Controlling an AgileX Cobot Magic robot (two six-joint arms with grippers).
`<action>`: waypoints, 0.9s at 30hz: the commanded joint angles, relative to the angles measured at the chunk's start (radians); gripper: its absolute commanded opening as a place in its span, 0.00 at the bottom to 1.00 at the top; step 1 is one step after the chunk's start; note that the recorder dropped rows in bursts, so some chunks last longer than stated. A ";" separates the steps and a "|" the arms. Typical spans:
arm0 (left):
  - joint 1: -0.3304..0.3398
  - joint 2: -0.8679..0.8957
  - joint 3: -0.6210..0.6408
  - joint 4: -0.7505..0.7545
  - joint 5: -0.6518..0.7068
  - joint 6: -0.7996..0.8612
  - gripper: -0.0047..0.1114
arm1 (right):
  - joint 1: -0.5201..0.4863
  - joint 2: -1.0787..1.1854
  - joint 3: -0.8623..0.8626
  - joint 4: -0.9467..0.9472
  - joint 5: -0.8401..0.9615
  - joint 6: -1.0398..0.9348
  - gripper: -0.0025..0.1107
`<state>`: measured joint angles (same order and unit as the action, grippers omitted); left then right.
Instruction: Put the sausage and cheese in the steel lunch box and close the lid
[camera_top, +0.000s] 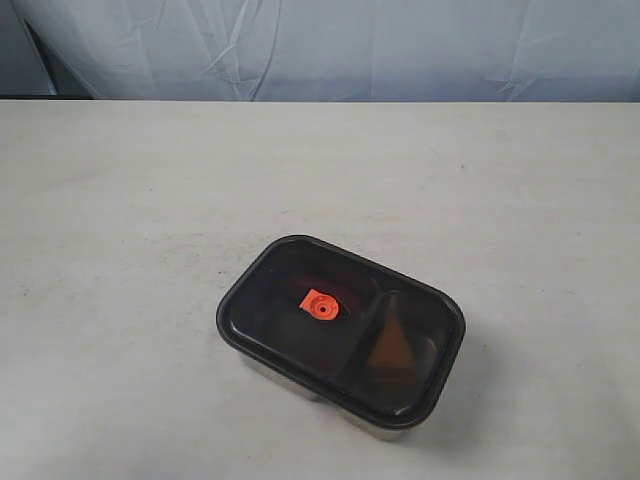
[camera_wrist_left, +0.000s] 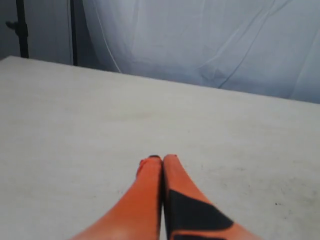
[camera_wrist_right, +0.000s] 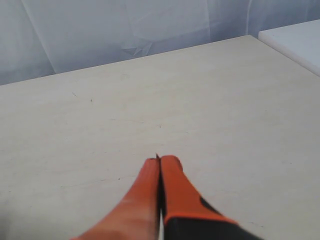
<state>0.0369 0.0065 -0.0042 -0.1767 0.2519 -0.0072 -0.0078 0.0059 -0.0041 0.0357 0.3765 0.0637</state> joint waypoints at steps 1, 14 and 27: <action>0.003 -0.007 0.004 0.112 -0.056 -0.044 0.04 | -0.004 -0.006 0.004 0.003 -0.010 -0.004 0.02; 0.003 -0.007 0.004 0.177 -0.050 -0.037 0.04 | -0.004 -0.006 0.004 0.003 -0.010 -0.004 0.02; 0.003 -0.007 0.004 0.177 -0.050 -0.037 0.04 | -0.004 -0.006 0.004 -0.001 -0.013 -0.004 0.02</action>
<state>0.0369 0.0065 -0.0025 0.0000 0.2097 -0.0355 -0.0078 0.0059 -0.0041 0.0357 0.3765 0.0637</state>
